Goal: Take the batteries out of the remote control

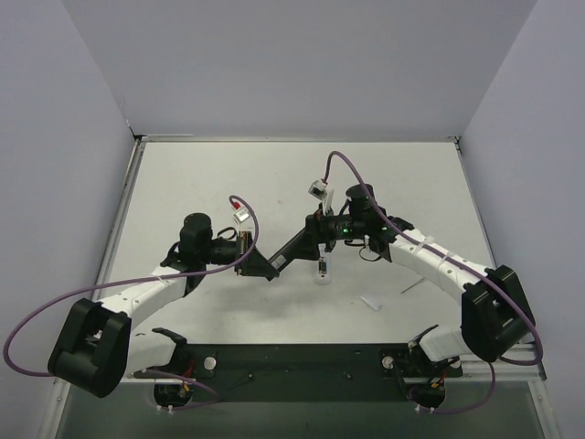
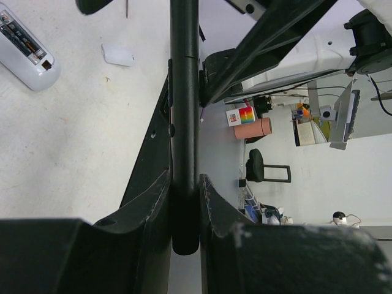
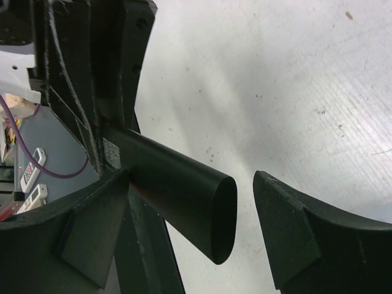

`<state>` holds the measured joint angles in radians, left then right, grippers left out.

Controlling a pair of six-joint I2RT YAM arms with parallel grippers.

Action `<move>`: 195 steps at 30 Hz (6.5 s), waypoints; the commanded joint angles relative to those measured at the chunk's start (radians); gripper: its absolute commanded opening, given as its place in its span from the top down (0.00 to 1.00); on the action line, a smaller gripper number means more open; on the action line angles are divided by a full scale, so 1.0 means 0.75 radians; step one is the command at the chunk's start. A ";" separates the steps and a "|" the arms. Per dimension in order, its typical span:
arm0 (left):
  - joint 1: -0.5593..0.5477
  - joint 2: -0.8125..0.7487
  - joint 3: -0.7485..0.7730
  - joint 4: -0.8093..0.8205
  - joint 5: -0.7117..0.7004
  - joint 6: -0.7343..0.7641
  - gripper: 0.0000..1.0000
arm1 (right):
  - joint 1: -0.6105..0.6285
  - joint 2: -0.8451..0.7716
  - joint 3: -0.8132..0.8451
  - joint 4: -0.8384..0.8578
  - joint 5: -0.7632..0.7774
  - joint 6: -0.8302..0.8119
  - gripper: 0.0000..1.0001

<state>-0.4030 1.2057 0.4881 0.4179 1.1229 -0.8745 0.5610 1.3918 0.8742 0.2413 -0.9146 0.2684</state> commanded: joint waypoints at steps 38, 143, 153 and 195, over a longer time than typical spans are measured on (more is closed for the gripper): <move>0.010 0.045 -0.021 0.142 0.078 -0.028 1.00 | -0.122 -0.035 -0.133 0.237 0.131 0.092 0.77; 1.053 0.012 0.396 -0.541 -1.076 0.129 1.00 | 1.138 0.969 0.980 -0.898 1.316 0.640 0.64; 1.075 -0.010 0.370 -0.531 -1.045 0.090 1.00 | 1.115 1.104 1.090 -1.011 1.252 0.685 0.73; 0.383 0.084 0.021 -0.140 -0.755 -0.102 1.00 | 0.813 0.396 0.265 -1.013 1.653 0.841 1.00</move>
<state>0.0196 1.2907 0.5823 0.1249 0.5606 -0.8600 1.1702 1.7756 1.1267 -0.4866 0.2779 0.8669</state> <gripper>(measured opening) 0.276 0.002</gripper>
